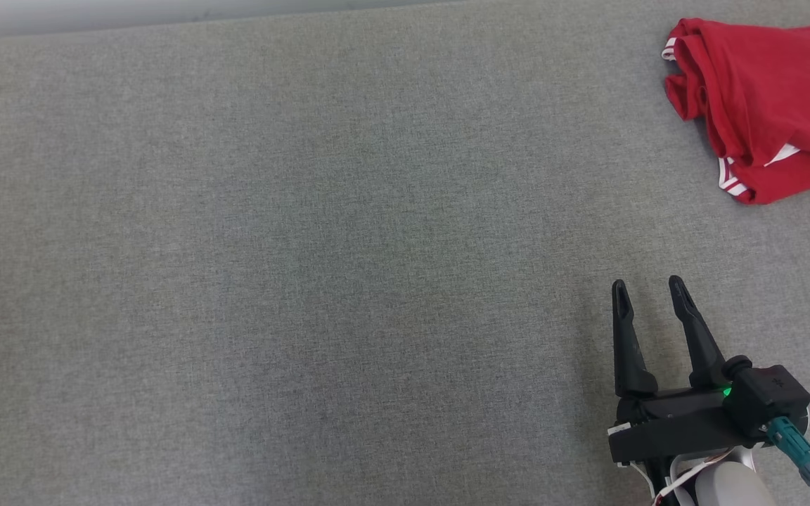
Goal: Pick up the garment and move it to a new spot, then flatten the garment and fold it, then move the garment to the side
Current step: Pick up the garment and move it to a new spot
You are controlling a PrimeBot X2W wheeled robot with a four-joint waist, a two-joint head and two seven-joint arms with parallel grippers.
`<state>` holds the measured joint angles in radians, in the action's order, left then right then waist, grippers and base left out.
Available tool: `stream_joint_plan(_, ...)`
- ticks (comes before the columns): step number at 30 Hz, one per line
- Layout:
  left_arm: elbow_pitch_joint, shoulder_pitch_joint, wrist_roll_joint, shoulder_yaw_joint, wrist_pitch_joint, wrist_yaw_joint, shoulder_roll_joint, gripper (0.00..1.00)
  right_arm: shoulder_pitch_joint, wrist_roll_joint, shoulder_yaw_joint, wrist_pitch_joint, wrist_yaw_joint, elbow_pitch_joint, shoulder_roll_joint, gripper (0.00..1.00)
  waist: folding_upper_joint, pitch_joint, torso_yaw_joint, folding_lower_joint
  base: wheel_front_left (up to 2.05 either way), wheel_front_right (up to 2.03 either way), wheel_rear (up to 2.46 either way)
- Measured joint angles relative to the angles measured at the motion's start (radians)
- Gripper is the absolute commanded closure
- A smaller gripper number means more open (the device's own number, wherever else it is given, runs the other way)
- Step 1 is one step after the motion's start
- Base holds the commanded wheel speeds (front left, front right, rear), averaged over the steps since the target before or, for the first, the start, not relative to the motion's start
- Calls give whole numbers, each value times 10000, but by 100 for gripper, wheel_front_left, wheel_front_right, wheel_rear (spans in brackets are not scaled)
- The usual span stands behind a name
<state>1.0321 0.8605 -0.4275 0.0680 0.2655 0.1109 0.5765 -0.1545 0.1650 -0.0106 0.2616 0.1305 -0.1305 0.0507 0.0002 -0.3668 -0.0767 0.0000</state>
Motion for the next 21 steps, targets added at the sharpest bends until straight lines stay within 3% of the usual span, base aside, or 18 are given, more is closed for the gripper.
stream_joint_plan(5, 541, 290, -136, -29, 1340, -408, -102, 0, 0, -31, -40, -2, 0, -59, 0, 0, -1, 52, -7, 0, 0, 0, 0)
stream_joint_plan(13, 746, 429, -251, -96, 2205, -665, -79, 0, 4, -61, -25, 0, 0, -88, 0, 0, -2, 105, -158, -1, 0, 0, 0)
stream_joint_plan(14, 746, 434, -280, -102, 2203, -656, -71, 50, 5, -65, -8, 0, 0, -102, 0, 0, -2, 113, -164, 0, 0, 0, 0)
stream_joint_plan(15, 740, 411, -324, -113, 2190, -627, -73, 70, 7, -65, 10, 0, 0, -115, 2, 0, -1, 127, -164, 0, 0, 0, 0)
stream_joint_plan(16, 738, 403, -324, -125, 2117, -596, -67, 100, 7, -67, 19, -2, 0, -121, 4, 0, -2, 143, -163, 0, 0, 0, 0)
stream_joint_plan(21, 639, 387, -286, -303, 1733, -479, 21, 100, 27, -84, 79, 0, 0, -130, 6, 0, -1, 225, -123, 0, 0, 0, 0)
